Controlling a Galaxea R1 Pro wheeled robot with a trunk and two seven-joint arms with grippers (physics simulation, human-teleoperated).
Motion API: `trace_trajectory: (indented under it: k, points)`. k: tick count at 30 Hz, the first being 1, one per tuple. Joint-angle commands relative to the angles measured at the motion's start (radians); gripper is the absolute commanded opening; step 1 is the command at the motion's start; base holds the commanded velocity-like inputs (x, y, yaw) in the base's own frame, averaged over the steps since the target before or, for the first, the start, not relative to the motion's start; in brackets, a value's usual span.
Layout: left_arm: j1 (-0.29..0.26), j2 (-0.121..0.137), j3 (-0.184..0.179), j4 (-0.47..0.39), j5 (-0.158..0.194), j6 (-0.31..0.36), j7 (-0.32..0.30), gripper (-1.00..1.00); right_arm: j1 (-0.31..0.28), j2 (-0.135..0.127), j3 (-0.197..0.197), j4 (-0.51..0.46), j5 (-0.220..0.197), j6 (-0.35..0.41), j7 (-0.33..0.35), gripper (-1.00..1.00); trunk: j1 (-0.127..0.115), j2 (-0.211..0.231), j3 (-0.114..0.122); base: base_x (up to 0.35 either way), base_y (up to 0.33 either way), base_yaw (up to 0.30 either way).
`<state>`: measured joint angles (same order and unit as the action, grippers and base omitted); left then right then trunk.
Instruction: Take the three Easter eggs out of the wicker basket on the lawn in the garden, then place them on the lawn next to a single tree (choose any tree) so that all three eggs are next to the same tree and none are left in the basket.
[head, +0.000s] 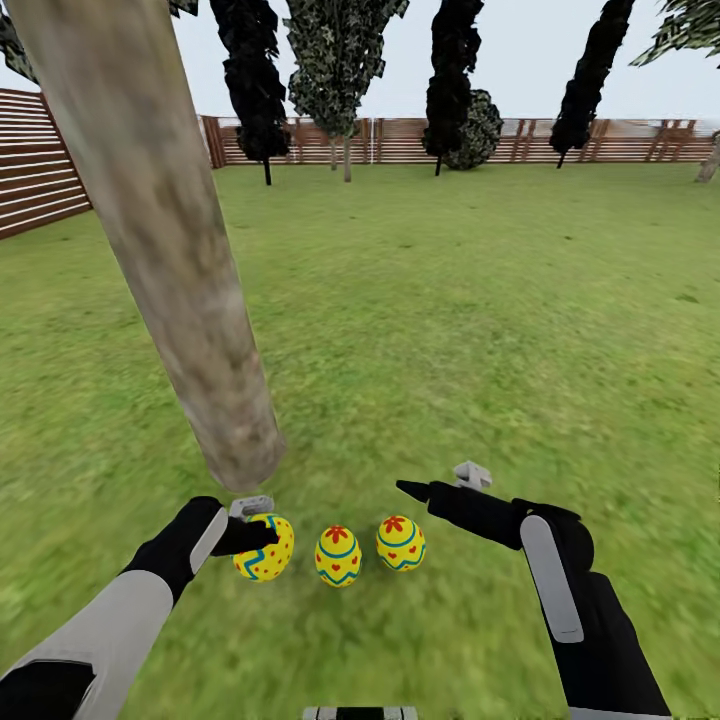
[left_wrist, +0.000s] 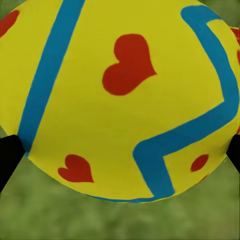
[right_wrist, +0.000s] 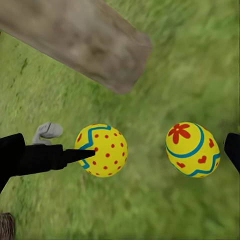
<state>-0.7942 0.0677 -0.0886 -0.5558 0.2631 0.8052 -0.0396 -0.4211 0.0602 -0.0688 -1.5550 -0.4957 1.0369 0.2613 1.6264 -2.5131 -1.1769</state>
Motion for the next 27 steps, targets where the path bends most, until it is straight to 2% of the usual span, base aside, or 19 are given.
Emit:
trace_trajectory:
  k: [1, 10, 13, 16, 27]
  points:
    - [0.0, 0.001, -0.006, 0.0, 0.003, -0.007, -0.002, -1.0, -0.001, 0.001, -0.003, 0.0, 0.008, 0.005, 0.01, 1.0, 0.0, -0.001, -0.005, 0.0, 0.0, 0.0]
    - [0.001, 0.001, -0.009, 0.003, 0.002, -0.06, -0.002, -1.0, -0.001, 0.001, -0.002, 0.0, 0.008, 0.005, 0.01, 1.0, 0.004, -0.003, -0.04, 0.0, 0.0, 0.0]
    - [0.001, 0.001, -0.042, 0.004, 0.002, -0.071, -0.002, -1.0, -0.001, 0.001, -0.001, 0.0, 0.008, 0.005, 0.01, 1.0, 0.006, -0.003, -0.051, 0.0, 0.0, 0.0]
    - [0.001, 0.002, -0.057, 0.003, 0.002, -0.078, -0.002, -1.0, -0.001, 0.001, -0.002, 0.0, 0.008, 0.005, 0.01, 1.0, 0.007, -0.004, -0.063, 0.0, 0.0, 0.0]
    - [0.001, 0.003, -0.061, -0.005, 0.004, -0.08, -0.002, -1.0, -0.001, 0.001, -0.002, 0.0, 0.008, 0.005, 0.01, 1.0, 0.012, -0.007, -0.105, 0.0, 0.0, 0.0]
